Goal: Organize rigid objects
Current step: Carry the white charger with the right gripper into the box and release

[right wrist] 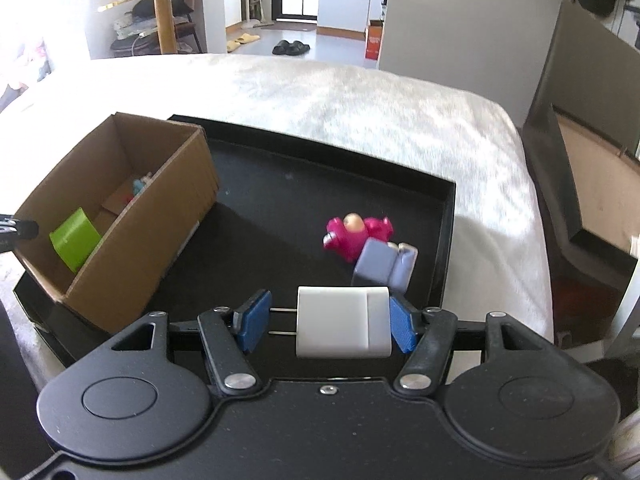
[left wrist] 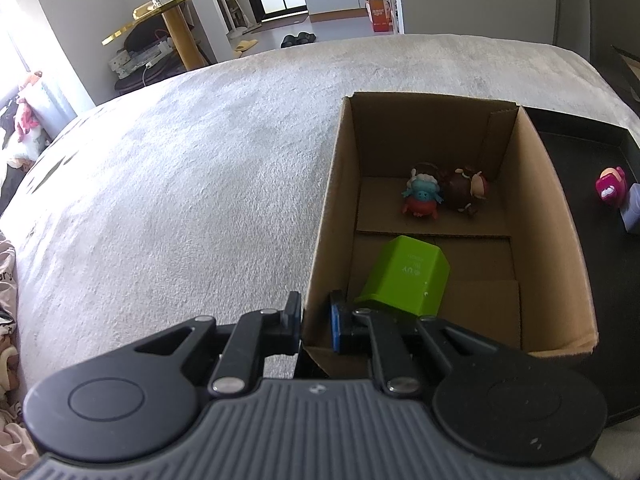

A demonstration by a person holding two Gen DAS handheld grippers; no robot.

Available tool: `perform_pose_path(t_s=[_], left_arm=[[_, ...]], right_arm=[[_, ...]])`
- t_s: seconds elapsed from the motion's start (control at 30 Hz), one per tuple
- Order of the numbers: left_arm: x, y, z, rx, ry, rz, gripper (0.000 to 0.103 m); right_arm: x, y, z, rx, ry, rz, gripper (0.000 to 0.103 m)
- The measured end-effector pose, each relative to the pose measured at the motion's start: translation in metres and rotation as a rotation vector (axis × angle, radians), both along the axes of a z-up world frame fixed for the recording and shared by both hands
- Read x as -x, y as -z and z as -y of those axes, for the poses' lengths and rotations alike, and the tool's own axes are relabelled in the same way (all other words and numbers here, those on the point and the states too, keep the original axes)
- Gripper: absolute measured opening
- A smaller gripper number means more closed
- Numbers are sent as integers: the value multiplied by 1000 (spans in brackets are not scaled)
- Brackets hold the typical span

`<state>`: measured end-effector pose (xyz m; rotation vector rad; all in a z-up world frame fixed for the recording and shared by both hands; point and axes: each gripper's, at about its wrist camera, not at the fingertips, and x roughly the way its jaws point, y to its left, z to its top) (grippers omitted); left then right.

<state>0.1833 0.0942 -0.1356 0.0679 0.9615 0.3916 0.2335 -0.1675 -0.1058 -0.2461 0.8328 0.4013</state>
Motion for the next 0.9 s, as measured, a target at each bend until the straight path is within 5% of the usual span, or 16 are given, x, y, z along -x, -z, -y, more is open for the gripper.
perform_pose_path(t_s=[0.9], left_arm=[[4,-2,-7,51,-18,24,13]], right_arm=[[-8,-45,-109,53,-256,123,61]])
